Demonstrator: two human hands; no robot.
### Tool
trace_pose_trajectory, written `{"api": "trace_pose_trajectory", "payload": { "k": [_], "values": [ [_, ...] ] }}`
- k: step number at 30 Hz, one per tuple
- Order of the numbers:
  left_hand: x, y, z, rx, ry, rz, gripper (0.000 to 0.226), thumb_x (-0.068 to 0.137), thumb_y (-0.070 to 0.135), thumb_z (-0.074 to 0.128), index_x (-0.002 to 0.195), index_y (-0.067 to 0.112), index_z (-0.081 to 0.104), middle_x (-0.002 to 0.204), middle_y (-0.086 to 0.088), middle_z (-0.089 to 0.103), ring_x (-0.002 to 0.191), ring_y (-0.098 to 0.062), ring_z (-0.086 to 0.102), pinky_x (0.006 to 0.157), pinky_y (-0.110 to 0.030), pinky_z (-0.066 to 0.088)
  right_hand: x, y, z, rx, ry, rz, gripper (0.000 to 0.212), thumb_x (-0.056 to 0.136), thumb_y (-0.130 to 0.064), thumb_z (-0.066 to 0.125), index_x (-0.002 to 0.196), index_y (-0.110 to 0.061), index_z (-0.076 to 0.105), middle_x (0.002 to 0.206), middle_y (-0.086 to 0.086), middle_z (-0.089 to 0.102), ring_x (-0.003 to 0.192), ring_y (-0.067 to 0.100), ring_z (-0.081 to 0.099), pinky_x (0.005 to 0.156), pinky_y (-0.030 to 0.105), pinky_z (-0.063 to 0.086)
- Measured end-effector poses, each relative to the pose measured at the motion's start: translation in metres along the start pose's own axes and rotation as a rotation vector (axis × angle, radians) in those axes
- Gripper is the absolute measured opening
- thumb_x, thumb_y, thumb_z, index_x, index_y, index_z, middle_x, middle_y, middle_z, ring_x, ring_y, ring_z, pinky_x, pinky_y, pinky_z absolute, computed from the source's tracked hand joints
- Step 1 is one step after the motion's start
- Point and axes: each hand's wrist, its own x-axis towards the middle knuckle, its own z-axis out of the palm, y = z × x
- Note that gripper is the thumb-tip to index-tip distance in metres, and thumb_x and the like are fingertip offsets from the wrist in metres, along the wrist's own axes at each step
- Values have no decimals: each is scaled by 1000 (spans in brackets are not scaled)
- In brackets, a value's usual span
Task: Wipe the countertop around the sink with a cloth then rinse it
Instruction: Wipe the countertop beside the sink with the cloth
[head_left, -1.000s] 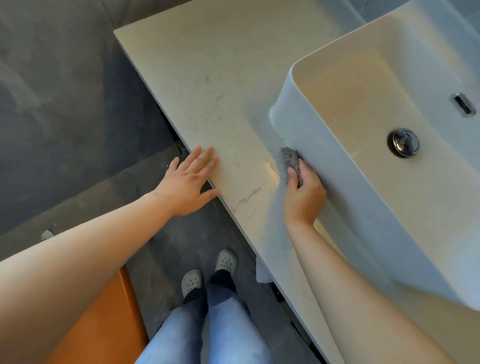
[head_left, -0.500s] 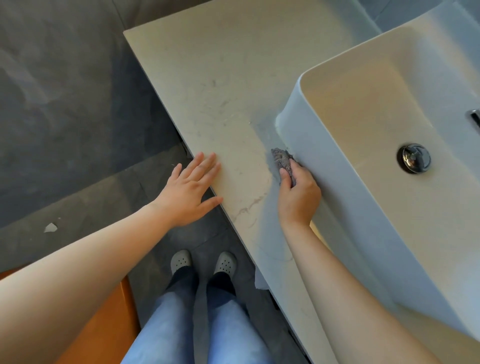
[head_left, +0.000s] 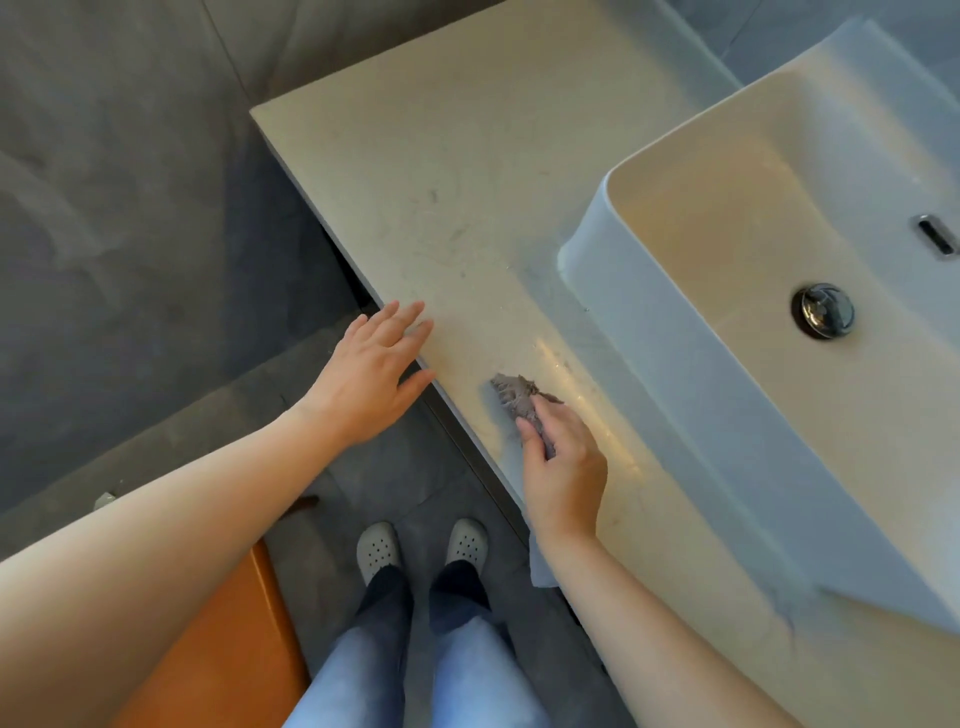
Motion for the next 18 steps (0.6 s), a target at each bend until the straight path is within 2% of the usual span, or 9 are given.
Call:
{"api": "trace_pose_trajectory", "payload": {
  "k": [3,5,7,9,13,18],
  "values": [
    [3,-10,-4,29,-15,-33,64,96,44,40,149,13,23,159,-7,12,147,-27,6,118,-45,10,-18,-16,6,39,-55,21,30,84,-11,70,114,-11,69,114,1,69,109,12,61,96,32,50],
    [5,-15,-6,33,-32,-53,66,96,44,40,150,11,20,159,-8,11,147,-26,5,119,-44,11,-26,-27,4,100,-165,50,30,83,-12,70,113,-16,69,109,-8,69,104,4,61,93,23,49],
    [5,-20,-8,49,-60,-64,67,97,44,39,151,12,16,159,-6,9,147,-24,5,119,-45,12,-29,-37,-2,233,-329,163,30,84,-13,70,112,-24,70,98,-24,67,97,-6,63,86,14,50],
    [5,-26,-9,63,-81,-65,67,97,44,39,151,13,15,160,-4,8,147,-24,7,118,-45,12,-31,-42,-7,345,-386,252,30,83,-13,71,109,-27,69,96,-26,67,96,-6,64,85,14,51],
    [6,-29,-12,79,-97,-57,65,97,45,37,151,15,17,160,-1,8,147,-25,4,119,-46,10,-9,-43,-20,391,-145,298,31,82,-10,72,111,-18,69,96,-21,67,92,-8,65,85,16,52],
    [6,-27,-9,64,-108,-77,67,96,48,36,151,15,15,160,0,4,147,-25,4,118,-48,11,46,-26,-40,248,110,205,31,85,-14,69,116,-14,67,104,-9,69,91,-4,65,84,20,53]
  ]
}}
